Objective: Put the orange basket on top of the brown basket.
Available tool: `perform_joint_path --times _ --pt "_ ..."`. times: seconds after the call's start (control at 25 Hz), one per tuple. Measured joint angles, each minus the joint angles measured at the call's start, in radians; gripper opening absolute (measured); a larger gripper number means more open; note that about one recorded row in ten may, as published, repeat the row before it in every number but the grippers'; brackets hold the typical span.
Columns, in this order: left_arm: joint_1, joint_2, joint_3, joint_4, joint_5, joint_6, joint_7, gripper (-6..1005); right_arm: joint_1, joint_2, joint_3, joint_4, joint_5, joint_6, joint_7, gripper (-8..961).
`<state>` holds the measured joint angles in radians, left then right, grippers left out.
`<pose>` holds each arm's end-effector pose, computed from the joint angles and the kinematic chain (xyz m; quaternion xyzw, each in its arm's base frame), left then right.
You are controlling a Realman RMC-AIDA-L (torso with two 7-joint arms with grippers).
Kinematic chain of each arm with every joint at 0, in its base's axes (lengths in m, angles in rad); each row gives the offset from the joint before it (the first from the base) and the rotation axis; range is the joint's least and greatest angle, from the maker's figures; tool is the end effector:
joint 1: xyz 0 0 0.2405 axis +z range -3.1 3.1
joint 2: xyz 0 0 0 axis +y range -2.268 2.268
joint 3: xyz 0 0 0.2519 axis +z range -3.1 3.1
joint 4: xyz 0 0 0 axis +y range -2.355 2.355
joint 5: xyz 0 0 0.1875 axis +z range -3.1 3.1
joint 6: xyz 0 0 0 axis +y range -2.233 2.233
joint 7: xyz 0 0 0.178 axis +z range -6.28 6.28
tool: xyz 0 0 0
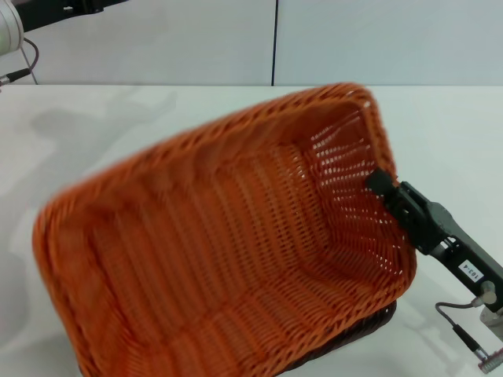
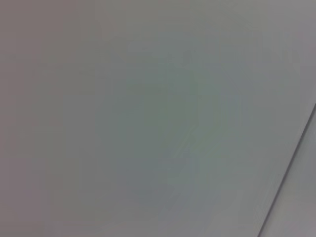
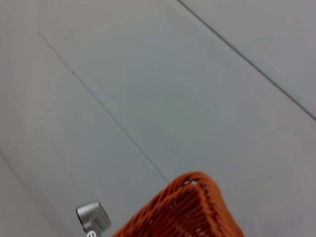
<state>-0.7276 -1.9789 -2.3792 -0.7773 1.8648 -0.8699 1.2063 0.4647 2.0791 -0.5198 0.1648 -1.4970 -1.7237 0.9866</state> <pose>-0.2050 0.4787 0.0836 -0.7905 -0.3624 -0.2821 0.4053 0.2137 0.2699 -0.0465 -0.7156 0.3624 0.5706 0.1758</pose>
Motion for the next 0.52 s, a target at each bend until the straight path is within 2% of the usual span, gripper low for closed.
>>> perform_joint_path --times 0.24,0.44,0.52 --pt "-0.005 -0.004 0.0 0.0 -0.004 0.015 0.001 847 0.002 -0.005 -0.001 -0.045 -0.018 0.008 0.047 295" --pt "-0.01 -0.01 -0.003 0.0 -0.005 0.032 0.001 847 -0.004 -0.005 -0.003 -0.12 -0.037 -0.003 0.12 318" --pt "-0.011 -0.015 -0.01 0.0 -0.006 0.04 0.001 847 -0.013 -0.006 0.004 -0.192 -0.038 -0.034 0.141 318"
